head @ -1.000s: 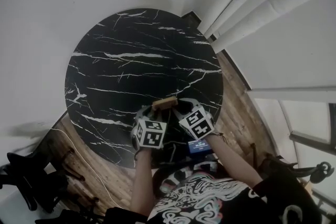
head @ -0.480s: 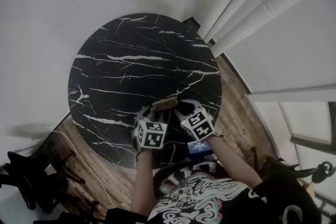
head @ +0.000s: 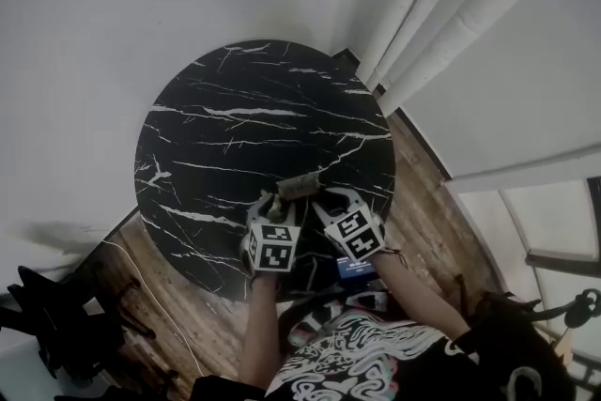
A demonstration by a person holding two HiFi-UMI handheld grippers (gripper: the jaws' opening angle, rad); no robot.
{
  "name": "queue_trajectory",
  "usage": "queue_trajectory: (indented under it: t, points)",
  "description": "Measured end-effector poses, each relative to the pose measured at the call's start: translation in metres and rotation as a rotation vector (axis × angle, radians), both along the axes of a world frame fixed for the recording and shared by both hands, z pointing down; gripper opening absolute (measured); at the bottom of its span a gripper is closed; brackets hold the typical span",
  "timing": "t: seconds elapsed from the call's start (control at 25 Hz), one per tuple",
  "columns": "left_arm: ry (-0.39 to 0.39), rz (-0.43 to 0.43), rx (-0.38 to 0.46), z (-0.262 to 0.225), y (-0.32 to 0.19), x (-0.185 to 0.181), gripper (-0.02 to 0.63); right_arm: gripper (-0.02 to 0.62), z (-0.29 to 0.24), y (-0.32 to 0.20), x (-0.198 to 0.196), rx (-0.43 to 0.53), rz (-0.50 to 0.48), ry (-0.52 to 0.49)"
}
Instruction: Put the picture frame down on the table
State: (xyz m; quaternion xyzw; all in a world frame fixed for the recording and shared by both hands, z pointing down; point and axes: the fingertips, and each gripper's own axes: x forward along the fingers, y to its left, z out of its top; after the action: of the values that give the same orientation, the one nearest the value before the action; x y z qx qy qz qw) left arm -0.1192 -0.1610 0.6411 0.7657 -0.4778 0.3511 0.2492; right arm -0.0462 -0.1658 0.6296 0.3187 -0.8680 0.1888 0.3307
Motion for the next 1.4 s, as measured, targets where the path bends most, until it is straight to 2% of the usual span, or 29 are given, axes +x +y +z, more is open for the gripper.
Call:
queue_trajectory:
  t: [0.16,0.32,0.48,0.68,0.84,0.96,1.08,1.2,1.32,1.4]
  points:
    - [0.001,-0.013,0.032,-0.014,0.007,0.000,0.155,0.077,-0.016,0.007,0.000,0.045,0.013,-0.007]
    - [-0.050,-0.009,0.119,-0.031,0.012,0.000,0.055,0.037,-0.030,0.016,0.004,0.072,0.008,-0.022]
    - [0.001,-0.018,0.174,-0.049,0.022,0.005,0.015,0.029,-0.043,0.032,0.004,0.111,-0.028,-0.038]
    - [0.051,-0.013,0.217,-0.067,0.038,0.009,0.014,0.029,-0.064,0.047,0.001,0.167,-0.010,-0.075]
    - [0.146,-0.030,0.257,-0.088,0.050,0.017,0.014,0.029,-0.076,0.063,0.007,0.192,0.007,-0.089]
    - [0.108,-0.034,0.297,-0.100,0.060,0.013,0.014,0.029,-0.091,0.072,0.012,0.232,0.027,-0.132]
    - [0.074,-0.085,0.316,-0.102,0.067,-0.002,0.014,0.029,-0.102,0.070,0.018,0.286,0.029,-0.128]
    - [0.088,-0.139,0.330,-0.104,0.073,-0.004,0.014,0.029,-0.108,0.065,0.027,0.296,0.048,-0.134]
    - [0.145,-0.157,0.341,-0.119,0.076,0.010,0.014,0.026,-0.118,0.066,0.032,0.305,0.036,-0.150]
    - [0.129,-0.177,0.352,-0.128,0.079,0.016,0.014,0.025,-0.125,0.070,0.038,0.309,0.023,-0.153]
